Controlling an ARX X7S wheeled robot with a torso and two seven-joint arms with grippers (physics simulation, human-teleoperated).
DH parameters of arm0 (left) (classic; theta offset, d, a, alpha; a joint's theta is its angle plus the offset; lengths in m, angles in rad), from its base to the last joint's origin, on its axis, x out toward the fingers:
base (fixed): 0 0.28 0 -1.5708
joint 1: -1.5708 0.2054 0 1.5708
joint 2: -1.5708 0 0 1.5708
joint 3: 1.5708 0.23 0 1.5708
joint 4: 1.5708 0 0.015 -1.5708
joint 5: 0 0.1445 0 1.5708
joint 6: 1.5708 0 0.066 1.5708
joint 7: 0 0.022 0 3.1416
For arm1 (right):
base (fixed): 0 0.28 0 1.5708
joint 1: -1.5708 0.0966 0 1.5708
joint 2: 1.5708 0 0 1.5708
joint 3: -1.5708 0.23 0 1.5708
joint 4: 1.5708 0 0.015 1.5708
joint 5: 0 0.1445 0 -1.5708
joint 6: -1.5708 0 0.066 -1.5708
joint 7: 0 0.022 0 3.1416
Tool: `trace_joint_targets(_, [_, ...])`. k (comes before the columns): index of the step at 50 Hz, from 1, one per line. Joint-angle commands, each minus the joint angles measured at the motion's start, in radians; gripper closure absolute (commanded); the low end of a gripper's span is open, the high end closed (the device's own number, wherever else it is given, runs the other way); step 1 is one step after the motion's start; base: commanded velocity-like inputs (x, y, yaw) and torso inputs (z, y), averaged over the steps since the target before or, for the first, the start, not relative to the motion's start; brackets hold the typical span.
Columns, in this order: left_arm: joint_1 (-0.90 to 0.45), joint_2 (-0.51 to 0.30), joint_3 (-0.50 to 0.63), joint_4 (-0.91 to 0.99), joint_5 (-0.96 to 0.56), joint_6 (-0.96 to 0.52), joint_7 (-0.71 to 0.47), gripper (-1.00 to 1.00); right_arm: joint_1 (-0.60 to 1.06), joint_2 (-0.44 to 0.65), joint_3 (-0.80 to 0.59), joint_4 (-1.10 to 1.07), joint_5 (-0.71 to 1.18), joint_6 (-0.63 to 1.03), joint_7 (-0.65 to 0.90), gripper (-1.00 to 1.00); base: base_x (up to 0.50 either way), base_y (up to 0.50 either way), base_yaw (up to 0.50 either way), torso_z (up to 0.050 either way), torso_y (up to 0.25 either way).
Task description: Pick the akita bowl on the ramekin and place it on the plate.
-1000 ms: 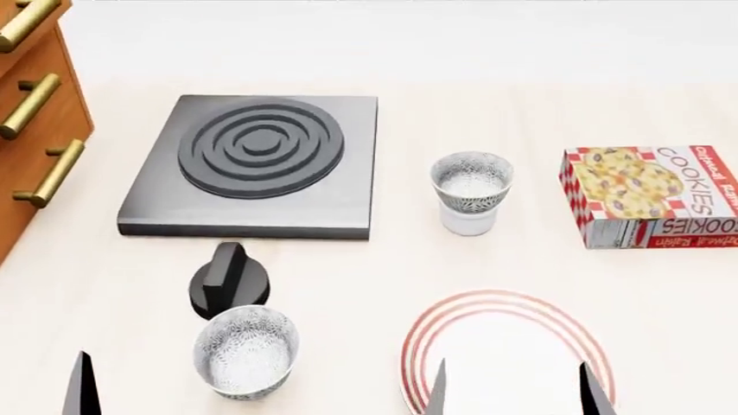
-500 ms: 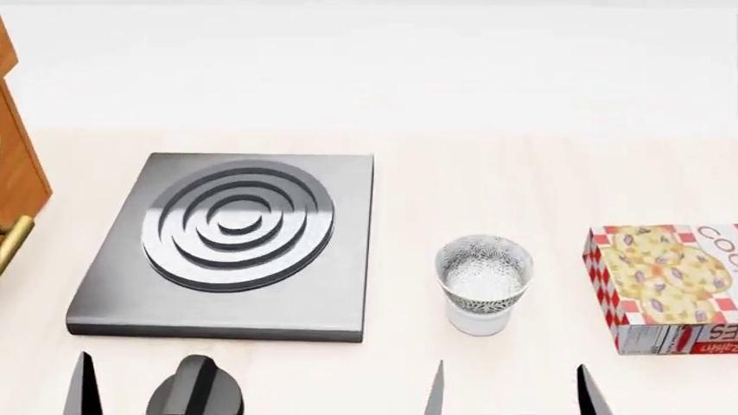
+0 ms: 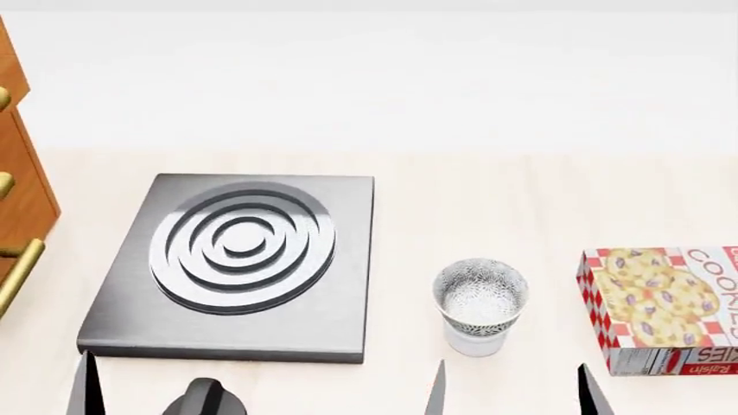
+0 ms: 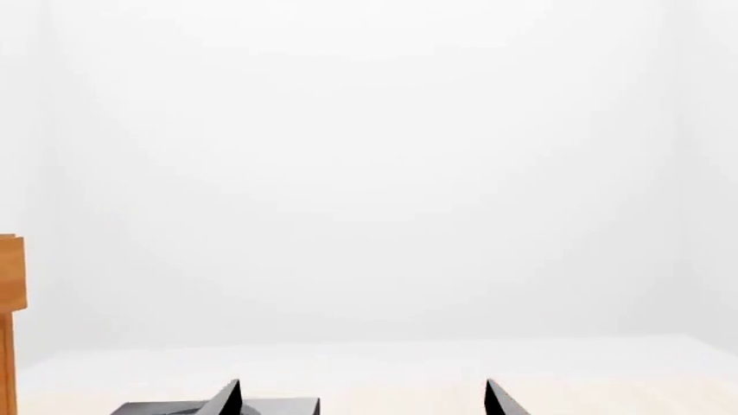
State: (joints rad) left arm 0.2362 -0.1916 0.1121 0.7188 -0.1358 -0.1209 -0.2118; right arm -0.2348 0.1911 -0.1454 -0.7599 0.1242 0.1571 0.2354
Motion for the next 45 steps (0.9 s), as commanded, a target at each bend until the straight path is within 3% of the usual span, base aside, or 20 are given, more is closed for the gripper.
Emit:
trace_joint_targets(1, [-0.001,-0.008,0.004,-0.001,-0.004,0.003,-0.01,-1.0,-0.001,0.01,-0.004,0.003,0.008,-0.006,0.007,-1.0,0.0,0.0,0.0,0.05,0.0])
trace_joint_targets(12, [0.001,-0.013,0.006,-0.005,-0.01,0.017,-0.016,-1.0,0.0,0.018,-0.009,0.004,0.012,-0.007,0.014,-1.0,0.0,0.0,0.0,0.05,0.0])
trace_joint_targets(16, [0.041,-0.012,-0.03,0.026,-0.054,0.05,-0.026,-1.0,0.0,0.02,-0.011,0.003,0.012,-0.007,0.018,-1.0,0.0,0.0,0.0,0.0,-0.032])
trace_joint_targets(45, [-0.009,-0.024,0.009,-0.018,-0.003,0.048,-0.051,-1.0,0.003,0.037,-0.028,0.003,0.014,-0.006,0.039,-1.0,0.0,0.0,0.0,0.0,-0.25])
